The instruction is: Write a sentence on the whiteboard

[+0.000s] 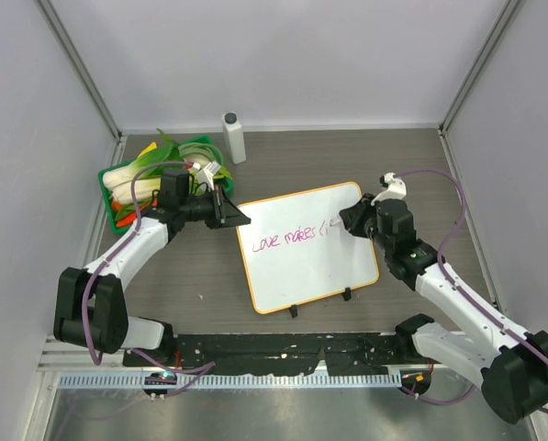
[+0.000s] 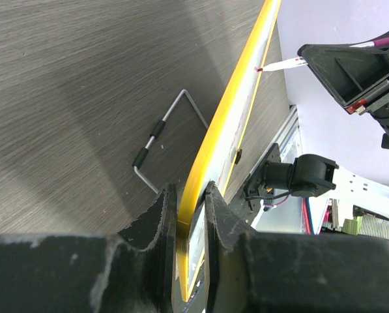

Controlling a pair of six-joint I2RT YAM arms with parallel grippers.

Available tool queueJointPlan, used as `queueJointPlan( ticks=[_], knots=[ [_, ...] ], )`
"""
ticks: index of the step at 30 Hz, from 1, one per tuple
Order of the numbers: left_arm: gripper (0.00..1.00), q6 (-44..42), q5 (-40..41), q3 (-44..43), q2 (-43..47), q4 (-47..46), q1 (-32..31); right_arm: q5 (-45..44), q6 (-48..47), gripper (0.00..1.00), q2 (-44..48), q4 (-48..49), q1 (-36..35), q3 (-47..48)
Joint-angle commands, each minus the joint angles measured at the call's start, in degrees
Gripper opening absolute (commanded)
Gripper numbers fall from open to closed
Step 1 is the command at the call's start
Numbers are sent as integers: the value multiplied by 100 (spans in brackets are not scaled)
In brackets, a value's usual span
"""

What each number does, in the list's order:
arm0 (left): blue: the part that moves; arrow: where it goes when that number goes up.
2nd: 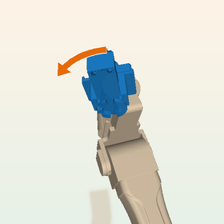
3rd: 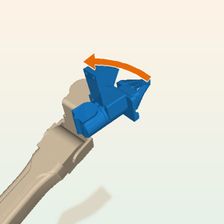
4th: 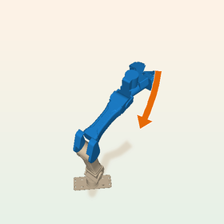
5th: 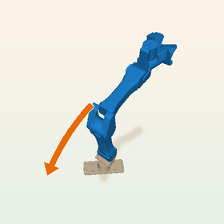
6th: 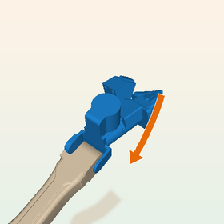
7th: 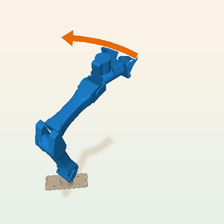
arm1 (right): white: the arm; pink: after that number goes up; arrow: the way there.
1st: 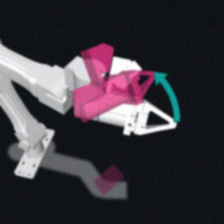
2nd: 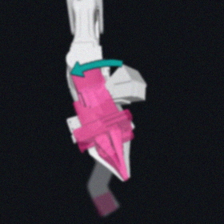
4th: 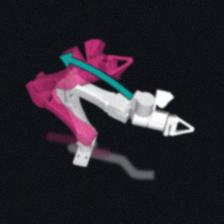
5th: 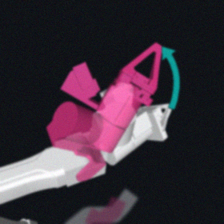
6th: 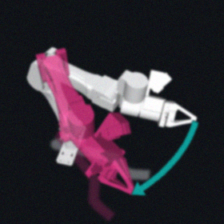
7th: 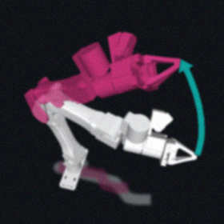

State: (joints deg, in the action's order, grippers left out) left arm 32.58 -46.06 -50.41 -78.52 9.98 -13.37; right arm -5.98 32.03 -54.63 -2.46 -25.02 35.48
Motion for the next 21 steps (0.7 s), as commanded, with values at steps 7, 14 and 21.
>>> queueJointPlan(
  ticks=[7,14,21],
  knots=[
    [0,-454,985,198,-163,347,-17,184,-127,1,260,-466,5,-217],
    [0,-454,976,199,-172,338,-26,483,-145,1,356,-580,5,-349],
    [0,-454,968,198,-172,338,-26,747,-232,1,497,-642,-3,-139]
  ],
)
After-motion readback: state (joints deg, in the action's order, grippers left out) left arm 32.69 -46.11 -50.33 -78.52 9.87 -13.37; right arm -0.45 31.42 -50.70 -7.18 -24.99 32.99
